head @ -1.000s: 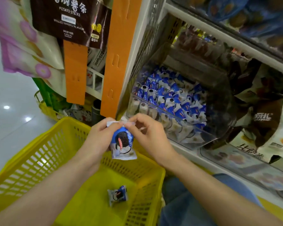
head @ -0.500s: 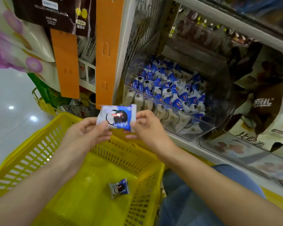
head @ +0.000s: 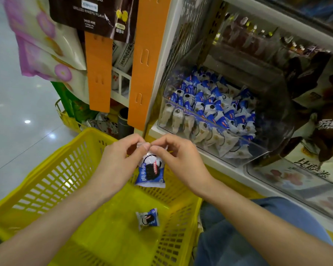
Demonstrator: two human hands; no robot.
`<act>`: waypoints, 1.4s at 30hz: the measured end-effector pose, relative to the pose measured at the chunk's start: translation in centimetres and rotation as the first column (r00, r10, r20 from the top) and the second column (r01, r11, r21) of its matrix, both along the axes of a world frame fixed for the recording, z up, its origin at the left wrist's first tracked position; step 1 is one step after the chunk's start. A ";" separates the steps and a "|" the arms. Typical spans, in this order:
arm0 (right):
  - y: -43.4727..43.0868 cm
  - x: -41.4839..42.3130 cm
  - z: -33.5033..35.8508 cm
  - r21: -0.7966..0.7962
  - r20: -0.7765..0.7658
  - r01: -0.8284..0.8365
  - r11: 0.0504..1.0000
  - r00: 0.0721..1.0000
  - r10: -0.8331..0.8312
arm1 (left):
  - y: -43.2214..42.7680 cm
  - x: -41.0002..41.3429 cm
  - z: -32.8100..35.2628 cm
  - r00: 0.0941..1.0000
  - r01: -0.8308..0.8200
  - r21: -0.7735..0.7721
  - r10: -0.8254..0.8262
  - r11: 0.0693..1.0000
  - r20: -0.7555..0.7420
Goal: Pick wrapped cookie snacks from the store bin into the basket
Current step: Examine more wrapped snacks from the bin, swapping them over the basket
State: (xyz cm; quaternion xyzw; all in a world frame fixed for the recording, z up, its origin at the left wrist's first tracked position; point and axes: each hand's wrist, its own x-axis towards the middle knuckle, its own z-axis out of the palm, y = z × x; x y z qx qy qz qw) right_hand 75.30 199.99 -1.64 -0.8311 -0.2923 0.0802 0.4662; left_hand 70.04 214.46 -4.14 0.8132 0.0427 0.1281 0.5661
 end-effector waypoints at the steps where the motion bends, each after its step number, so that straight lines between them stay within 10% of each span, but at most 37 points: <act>1: 0.0 0.0 0.1 0.007 0.025 0.007 1.000 1.000 -0.007 | 0.0 0.1 0.1 1.000 0.000 -0.041 0.000 0.999 -0.013; 11: 0.0 0.5 1.0 0.154 0.027 0.141 0.978 0.989 -0.146 | -0.1 0.2 0.6 0.972 -0.098 0.074 0.111 0.992 -0.205; 15: -0.2 0.2 0.8 0.156 0.186 0.044 0.987 0.980 -0.073 | -0.7 0.9 1.5 0.855 -0.063 -0.416 -0.167 0.907 -0.492; 19: -0.5 0.1 0.6 0.052 0.356 -0.045 0.998 0.934 0.024 | -0.1 0.8 1.7 0.919 -0.070 -0.771 -0.260 0.634 -0.297; 22: -0.5 -0.1 0.3 -0.098 0.498 -0.135 0.986 0.851 0.166 | 0.2 0.7 1.7 0.961 -0.096 -0.750 -0.136 0.654 -0.241; 27: 0.1 -0.4 0.4 0.033 0.065 0.078 0.996 0.995 -0.080 | 0.0 0.7 1.4 0.979 -0.097 -0.626 -0.040 0.774 -0.201; 32: 0.1 0.0 1.0 0.168 -0.475 0.118 0.979 0.879 -0.025 | -0.5 0.6 0.8 0.993 -0.016 -0.367 -0.026 0.930 -0.112; 36: 0.3 -0.4 0.8 0.199 -0.509 0.149 0.969 0.860 -0.028 | -0.6 0.6 0.2 0.989 -0.149 -0.197 0.141 0.969 -0.054; 42: 0.1 -0.2 0.2 0.234 -0.449 0.131 0.963 0.893 -0.012 | -1.2 0.3 0.1 0.999 0.024 -0.156 -0.028 0.988 -0.026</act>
